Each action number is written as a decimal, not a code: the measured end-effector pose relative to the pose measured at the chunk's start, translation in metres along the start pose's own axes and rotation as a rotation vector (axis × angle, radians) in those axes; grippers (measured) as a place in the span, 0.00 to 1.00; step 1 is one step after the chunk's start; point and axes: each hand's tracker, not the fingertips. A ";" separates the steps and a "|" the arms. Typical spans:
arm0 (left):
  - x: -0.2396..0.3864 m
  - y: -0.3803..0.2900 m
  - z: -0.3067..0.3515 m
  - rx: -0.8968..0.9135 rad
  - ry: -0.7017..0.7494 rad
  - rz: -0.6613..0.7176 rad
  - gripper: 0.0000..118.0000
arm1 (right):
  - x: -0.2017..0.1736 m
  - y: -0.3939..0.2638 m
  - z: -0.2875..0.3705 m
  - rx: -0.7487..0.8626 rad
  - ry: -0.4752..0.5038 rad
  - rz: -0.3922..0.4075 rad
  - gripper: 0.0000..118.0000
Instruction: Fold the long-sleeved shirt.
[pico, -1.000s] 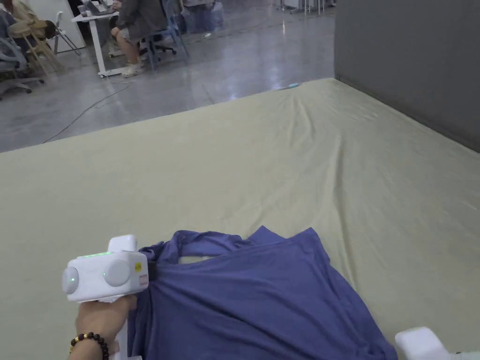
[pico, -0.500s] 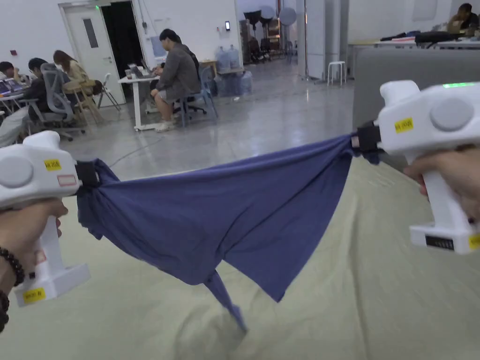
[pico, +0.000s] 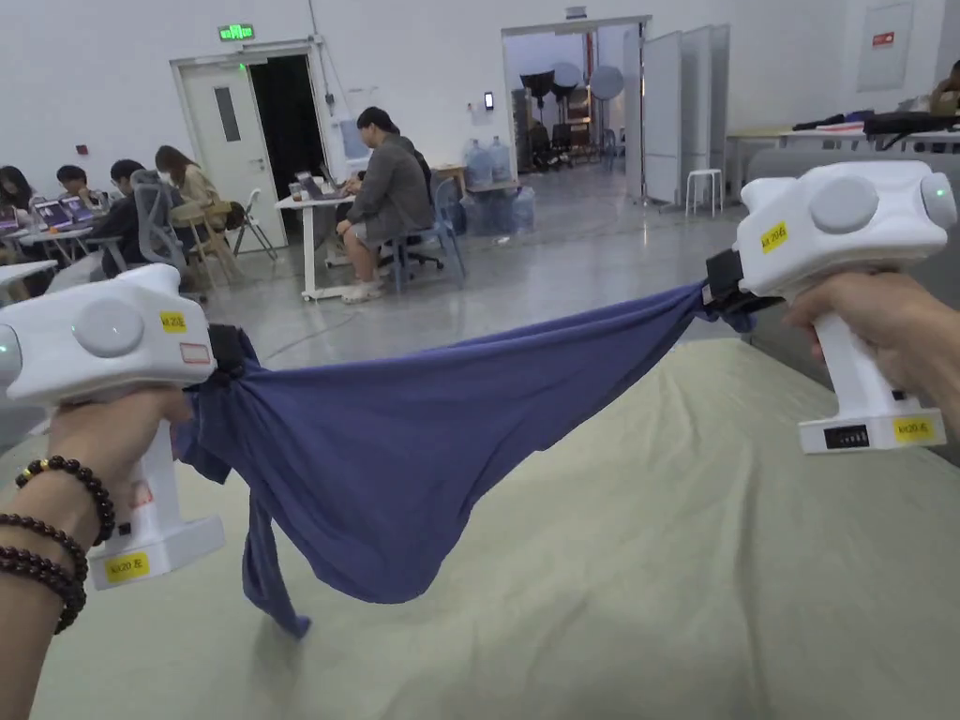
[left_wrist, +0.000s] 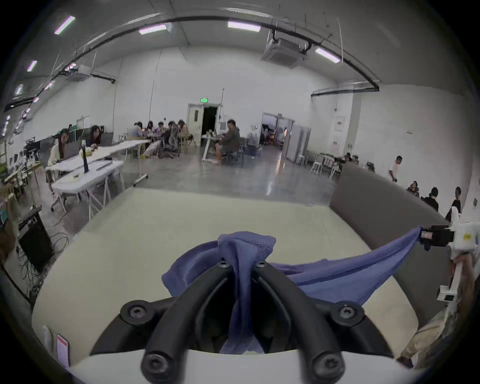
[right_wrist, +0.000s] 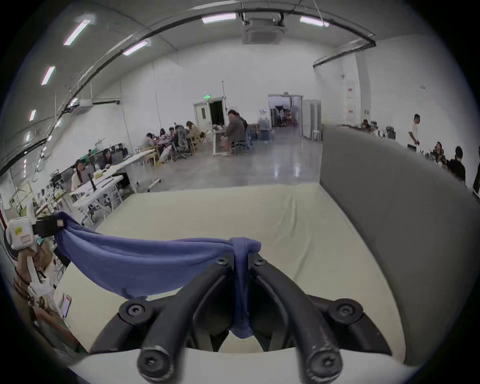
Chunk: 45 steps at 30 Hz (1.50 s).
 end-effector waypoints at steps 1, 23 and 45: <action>-0.003 -0.018 -0.012 -0.031 0.007 0.003 0.01 | 0.003 -0.016 -0.010 -0.028 0.003 -0.012 0.04; -0.055 -0.313 0.022 -0.286 0.046 0.176 0.01 | 0.013 -0.331 -0.013 -0.384 -0.029 -0.087 0.04; -0.047 -0.375 0.150 -0.222 0.086 0.233 1.00 | -0.012 -0.398 0.092 -0.317 -0.103 -0.076 0.99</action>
